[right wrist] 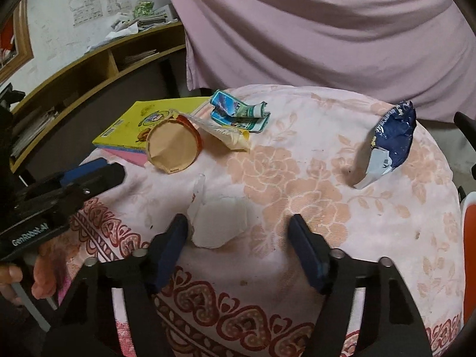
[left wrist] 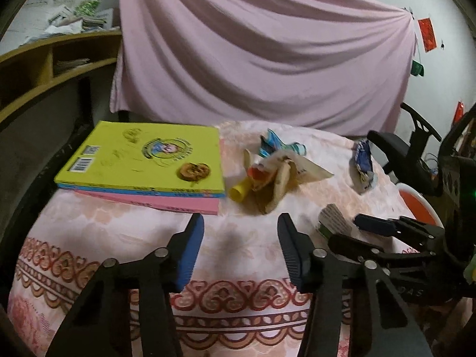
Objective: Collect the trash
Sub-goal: 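Grasp the crumpled tan paper with the left tool while the right tool grasps white tissue, then lift both held items and carry them over the orange basin, then open the left tool over the basin while the right tool opens too, then move both open tools back over the trash on the bedspread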
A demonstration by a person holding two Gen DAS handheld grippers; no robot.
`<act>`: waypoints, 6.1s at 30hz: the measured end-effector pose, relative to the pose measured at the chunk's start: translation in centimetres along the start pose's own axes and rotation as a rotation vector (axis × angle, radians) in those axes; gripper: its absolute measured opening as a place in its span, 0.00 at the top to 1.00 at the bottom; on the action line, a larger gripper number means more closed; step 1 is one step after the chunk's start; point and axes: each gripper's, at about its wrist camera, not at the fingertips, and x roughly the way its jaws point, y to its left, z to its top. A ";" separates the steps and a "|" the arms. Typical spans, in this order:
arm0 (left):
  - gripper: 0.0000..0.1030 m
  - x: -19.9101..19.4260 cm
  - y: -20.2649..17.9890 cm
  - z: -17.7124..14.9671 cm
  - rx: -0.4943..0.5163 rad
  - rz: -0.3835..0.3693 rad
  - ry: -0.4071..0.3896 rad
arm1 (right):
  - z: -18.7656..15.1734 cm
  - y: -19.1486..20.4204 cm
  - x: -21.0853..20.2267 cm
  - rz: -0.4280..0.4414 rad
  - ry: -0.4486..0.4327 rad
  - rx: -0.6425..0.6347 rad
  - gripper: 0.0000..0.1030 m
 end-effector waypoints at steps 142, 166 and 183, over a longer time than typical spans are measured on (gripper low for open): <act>0.45 2.3 -30.1 6.3 0.195 -0.371 -0.155 | -9.2 -22.0 -21.3 -0.540 -0.681 0.412 0.35; 0.03 -5.2 -18.1 4.1 0.077 -0.040 -0.475 | -5.9 -12.4 -20.8 -0.464 -0.882 0.137 0.00; 0.02 -9.7 -8.6 1.2 0.055 0.159 -0.559 | -3.2 -3.6 -16.1 -0.329 -0.887 -0.010 0.00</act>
